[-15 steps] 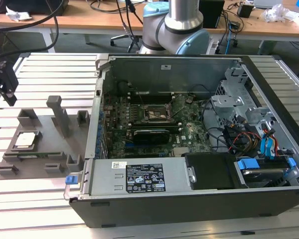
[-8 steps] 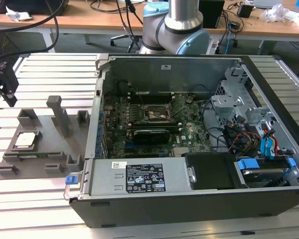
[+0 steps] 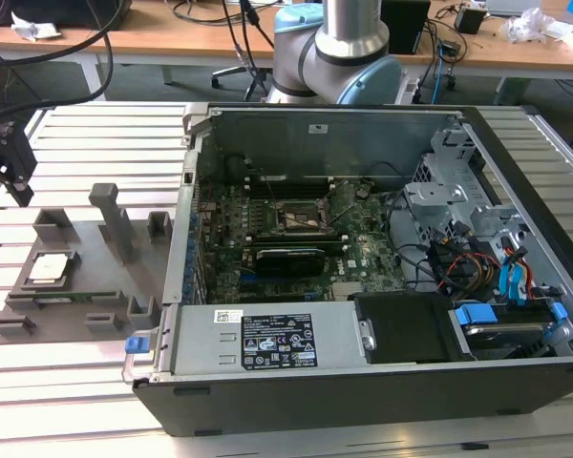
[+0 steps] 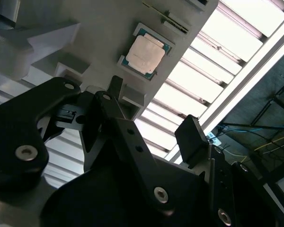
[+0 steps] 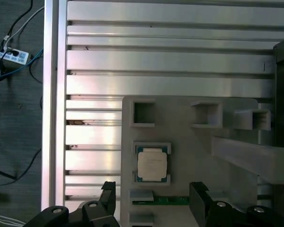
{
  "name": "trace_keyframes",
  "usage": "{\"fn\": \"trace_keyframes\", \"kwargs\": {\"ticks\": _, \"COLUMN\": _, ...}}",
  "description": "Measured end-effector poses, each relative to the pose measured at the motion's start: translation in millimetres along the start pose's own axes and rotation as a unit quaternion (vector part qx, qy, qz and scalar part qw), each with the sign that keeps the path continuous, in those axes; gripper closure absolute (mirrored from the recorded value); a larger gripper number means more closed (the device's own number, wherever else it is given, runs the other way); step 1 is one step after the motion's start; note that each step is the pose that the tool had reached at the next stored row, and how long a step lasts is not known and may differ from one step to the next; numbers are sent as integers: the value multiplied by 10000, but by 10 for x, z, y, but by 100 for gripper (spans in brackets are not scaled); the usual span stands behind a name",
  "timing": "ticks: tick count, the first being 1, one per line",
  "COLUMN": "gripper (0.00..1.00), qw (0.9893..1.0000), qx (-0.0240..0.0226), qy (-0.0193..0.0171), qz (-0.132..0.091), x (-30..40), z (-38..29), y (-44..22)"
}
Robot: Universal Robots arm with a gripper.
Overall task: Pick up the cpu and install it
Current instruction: 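Pick up the cpu and move it towards the insertion slot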
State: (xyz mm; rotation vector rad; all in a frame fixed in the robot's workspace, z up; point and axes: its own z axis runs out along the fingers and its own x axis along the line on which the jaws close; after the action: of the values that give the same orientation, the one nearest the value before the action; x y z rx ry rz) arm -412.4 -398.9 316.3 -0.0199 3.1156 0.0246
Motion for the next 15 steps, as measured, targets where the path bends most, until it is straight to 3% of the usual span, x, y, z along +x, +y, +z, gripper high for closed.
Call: {"fn": "trace_keyframes", "kwargs": {"ticks": 15, "gripper": 28, "qw": 10000, "qx": 0, "qy": 0, "qz": 0, "x": 10, "z": 57, "y": 0}}
